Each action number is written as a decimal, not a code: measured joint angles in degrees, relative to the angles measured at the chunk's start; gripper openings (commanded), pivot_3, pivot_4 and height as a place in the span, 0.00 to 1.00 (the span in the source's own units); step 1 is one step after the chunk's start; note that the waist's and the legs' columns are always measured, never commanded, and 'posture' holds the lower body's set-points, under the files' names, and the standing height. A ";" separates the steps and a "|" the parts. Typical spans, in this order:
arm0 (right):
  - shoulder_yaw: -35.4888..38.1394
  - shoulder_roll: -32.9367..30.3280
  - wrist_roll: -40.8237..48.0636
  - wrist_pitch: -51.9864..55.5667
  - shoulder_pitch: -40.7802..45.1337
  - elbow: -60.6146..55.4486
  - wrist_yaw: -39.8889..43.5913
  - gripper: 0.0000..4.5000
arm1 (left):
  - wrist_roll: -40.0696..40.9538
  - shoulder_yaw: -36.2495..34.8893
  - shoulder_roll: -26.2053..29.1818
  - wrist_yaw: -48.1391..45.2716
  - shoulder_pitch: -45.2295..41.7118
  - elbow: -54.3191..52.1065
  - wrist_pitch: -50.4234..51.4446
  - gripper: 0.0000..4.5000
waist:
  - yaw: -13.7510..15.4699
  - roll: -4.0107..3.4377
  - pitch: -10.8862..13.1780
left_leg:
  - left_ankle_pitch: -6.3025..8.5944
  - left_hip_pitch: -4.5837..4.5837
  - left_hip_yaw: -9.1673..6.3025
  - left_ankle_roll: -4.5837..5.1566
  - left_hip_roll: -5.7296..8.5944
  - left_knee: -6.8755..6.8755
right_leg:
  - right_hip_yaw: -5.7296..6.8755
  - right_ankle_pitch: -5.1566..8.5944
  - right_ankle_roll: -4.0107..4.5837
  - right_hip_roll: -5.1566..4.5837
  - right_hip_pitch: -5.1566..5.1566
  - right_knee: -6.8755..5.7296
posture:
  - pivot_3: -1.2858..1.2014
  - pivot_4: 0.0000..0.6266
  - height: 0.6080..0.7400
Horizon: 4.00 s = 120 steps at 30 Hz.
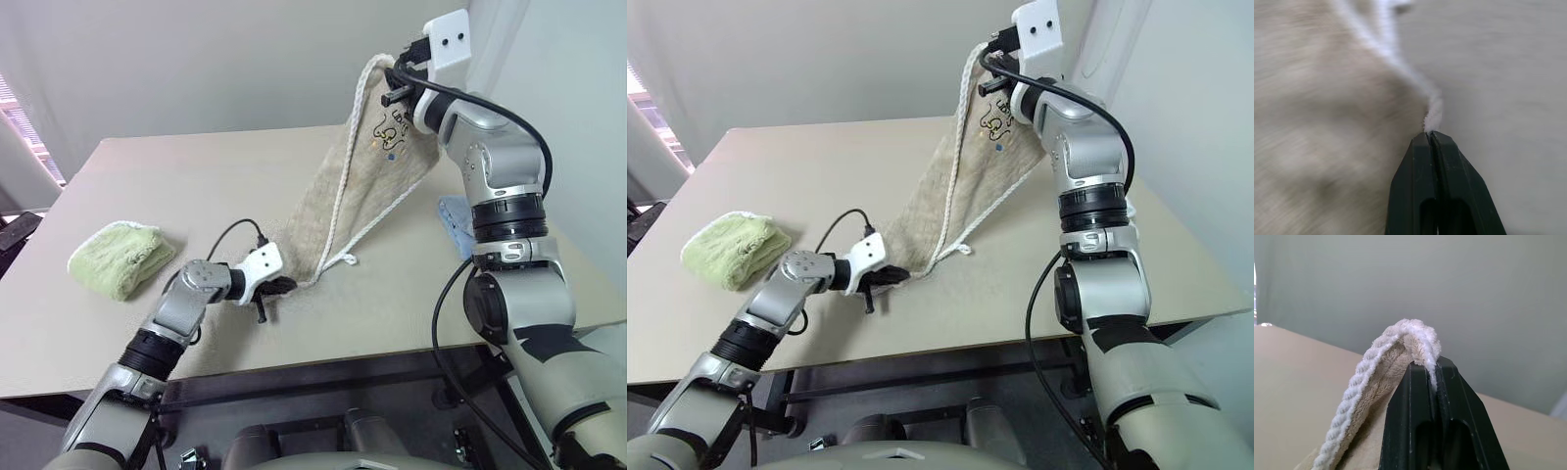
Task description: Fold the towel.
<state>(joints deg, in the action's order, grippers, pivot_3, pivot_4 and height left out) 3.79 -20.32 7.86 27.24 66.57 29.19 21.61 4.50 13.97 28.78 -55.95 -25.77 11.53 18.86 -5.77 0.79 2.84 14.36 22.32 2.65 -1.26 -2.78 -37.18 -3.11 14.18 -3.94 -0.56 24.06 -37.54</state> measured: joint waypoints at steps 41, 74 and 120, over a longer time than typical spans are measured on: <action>8.15 0.21 -0.82 -47.09 -7.26 25.30 -10.88 0.00 | -5.13 -22.44 2.69 37.40 -46.70 64.58 -32.30 0.00 | 0.31 0.10 0.04 | 0.00 0.91 -0.03 -0.01 0.14 0.21 | 0.06 -0.22 -0.44 -0.06 0.70 0.33 | 0.52 0.00 0.92; 7.33 -7.58 14.51 -37.22 -65.87 -25.61 24.32 0.00 | 14.78 -29.92 25.38 -6.54 24.71 -5.29 -10.01 0.00 | 0.25 0.20 0.08 | 0.18 -0.89 0.45 -0.30 -0.17 0.55 | 0.50 -0.01 0.04 -1.16 -0.68 0.63 | 0.52 0.00 0.92; 3.45 -4.74 11.40 -27.74 -50.34 -24.83 17.51 0.00 | 9.65 -9.20 20.58 -12.21 17.29 -9.22 -3.06 0.69 | 1.84 0.33 0.07 | 0.08 -0.97 0.74 -0.10 0.08 0.88 | 0.48 0.34 0.05 -0.87 -0.52 0.38 | 0.52 0.00 0.92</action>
<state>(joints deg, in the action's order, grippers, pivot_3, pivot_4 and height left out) 7.24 -25.06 19.25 -0.50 16.23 4.37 39.12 14.15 4.77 49.36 -68.16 -8.48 2.31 15.80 -3.93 1.12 2.91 14.44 21.35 3.39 -1.36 -2.70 -36.30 -2.63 14.52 -3.88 -1.42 23.54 -37.16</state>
